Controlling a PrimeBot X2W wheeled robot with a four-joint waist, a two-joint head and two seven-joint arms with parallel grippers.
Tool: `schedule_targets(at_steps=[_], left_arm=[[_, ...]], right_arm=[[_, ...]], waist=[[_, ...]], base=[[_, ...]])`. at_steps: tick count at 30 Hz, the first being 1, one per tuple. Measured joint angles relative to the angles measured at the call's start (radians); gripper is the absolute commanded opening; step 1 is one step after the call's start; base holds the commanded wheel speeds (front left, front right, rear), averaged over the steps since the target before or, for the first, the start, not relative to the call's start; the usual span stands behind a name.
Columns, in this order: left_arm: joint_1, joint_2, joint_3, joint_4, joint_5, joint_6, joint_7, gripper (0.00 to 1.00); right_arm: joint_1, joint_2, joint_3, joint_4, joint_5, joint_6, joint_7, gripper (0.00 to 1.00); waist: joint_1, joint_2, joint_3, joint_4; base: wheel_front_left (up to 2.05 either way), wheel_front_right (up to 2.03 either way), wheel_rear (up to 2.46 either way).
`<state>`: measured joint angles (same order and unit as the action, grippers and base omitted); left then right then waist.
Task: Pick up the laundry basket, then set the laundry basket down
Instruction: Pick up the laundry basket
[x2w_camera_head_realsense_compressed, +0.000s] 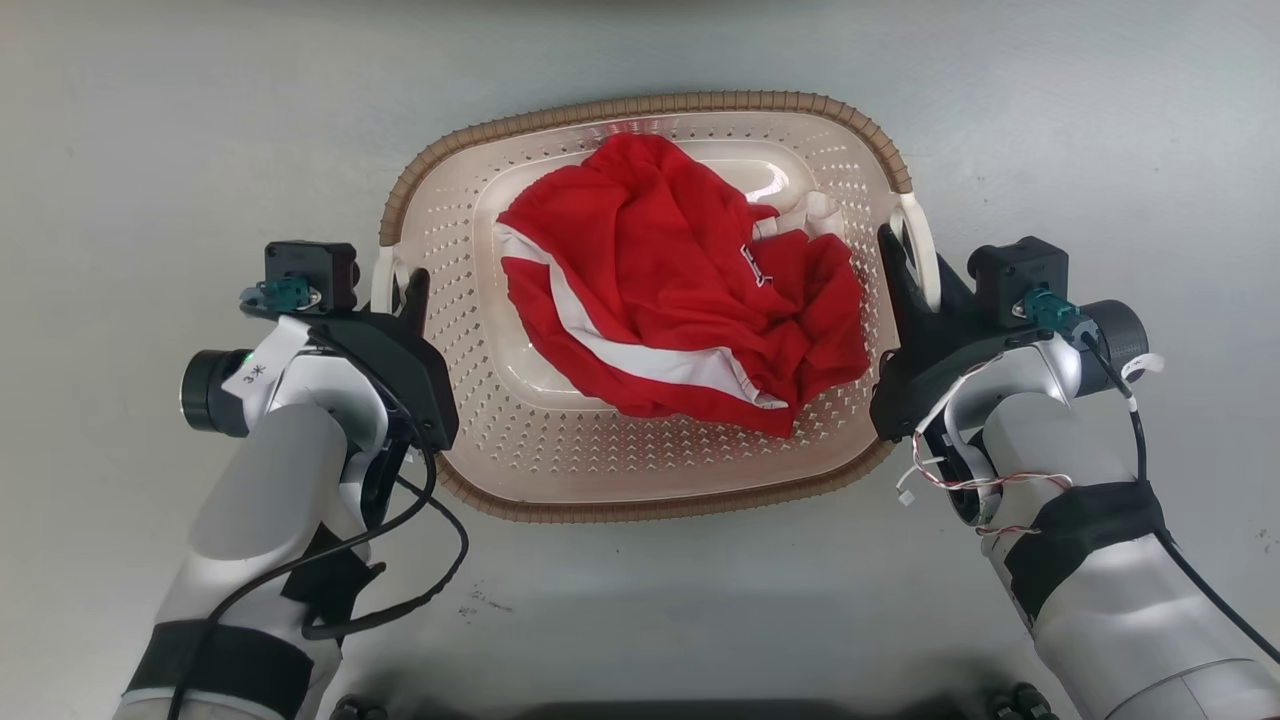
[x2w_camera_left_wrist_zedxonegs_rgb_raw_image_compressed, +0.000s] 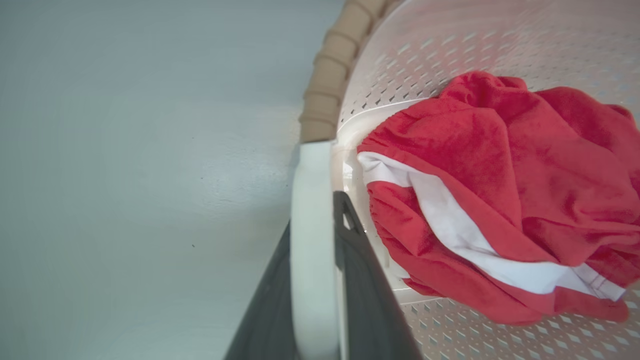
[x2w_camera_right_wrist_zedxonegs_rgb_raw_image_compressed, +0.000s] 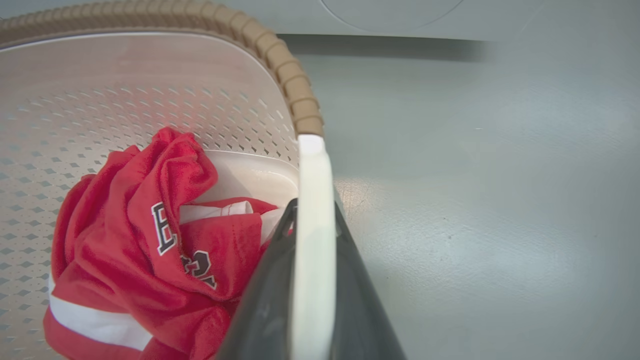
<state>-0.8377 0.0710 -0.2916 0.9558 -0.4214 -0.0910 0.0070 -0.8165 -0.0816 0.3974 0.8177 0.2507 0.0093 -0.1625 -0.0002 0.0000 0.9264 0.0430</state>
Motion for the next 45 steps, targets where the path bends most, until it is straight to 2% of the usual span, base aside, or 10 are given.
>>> schedule_targets(at_steps=[23, 45], left_arm=[[-0.051, -0.033, -0.005, 0.153, -0.03, -0.025, -0.004, 0.0], [-0.042, -0.062, 0.003, 0.294, -0.141, -0.041, 0.16, 0.0]], right_arm=[[-0.033, 0.014, 0.003, 0.173, 0.036, 0.052, 0.01, 0.0], [-0.052, 0.039, 0.014, 0.374, 0.118, 0.105, 0.189, 0.0]], waist=[[0.0001, 0.0001, -0.082, 0.0], [0.0001, 0.0, -0.314, -0.023]], base=[[0.0, 0.0, 0.0], [0.0, 0.0, 0.0]])
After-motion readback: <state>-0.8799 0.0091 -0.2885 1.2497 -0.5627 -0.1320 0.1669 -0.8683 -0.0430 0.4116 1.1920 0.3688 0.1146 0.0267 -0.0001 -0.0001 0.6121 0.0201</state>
